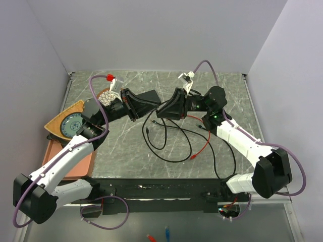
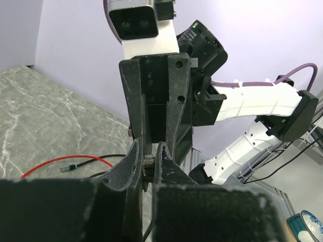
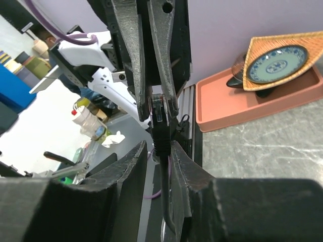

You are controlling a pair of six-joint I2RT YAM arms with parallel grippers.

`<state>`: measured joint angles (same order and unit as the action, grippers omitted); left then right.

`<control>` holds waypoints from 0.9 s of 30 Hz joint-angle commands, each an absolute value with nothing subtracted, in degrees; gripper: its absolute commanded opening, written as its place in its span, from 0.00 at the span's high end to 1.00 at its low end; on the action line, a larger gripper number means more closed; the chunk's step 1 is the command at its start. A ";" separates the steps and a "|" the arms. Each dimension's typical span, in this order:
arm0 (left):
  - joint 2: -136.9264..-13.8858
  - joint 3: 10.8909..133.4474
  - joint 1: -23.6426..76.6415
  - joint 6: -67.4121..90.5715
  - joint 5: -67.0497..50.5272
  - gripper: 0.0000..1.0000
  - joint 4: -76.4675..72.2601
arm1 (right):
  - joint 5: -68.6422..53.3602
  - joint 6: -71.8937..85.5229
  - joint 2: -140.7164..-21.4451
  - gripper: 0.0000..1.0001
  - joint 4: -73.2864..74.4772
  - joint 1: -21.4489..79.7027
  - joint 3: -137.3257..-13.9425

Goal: Insert the plug into the switch port

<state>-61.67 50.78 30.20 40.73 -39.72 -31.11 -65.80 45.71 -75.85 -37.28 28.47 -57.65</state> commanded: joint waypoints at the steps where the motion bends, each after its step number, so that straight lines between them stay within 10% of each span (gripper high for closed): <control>1: -61.96 51.50 30.41 40.96 -40.60 0.99 -33.58 | -67.06 51.85 -76.73 0.69 -49.38 29.27 -57.48; 11: -61.61 51.42 30.41 40.43 -40.43 0.98 -33.40 | -64.96 48.18 -75.68 1.00 -44.66 29.44 -57.92; 18: -59.94 49.84 30.41 38.94 -36.22 0.32 -32.43 | -57.06 33.33 -69.18 1.00 -23.23 29.53 -58.53; 27: -54.50 45.71 30.41 41.75 -15.57 0.03 -29.53 | -32.22 17.15 -55.30 1.00 2.61 29.53 -58.45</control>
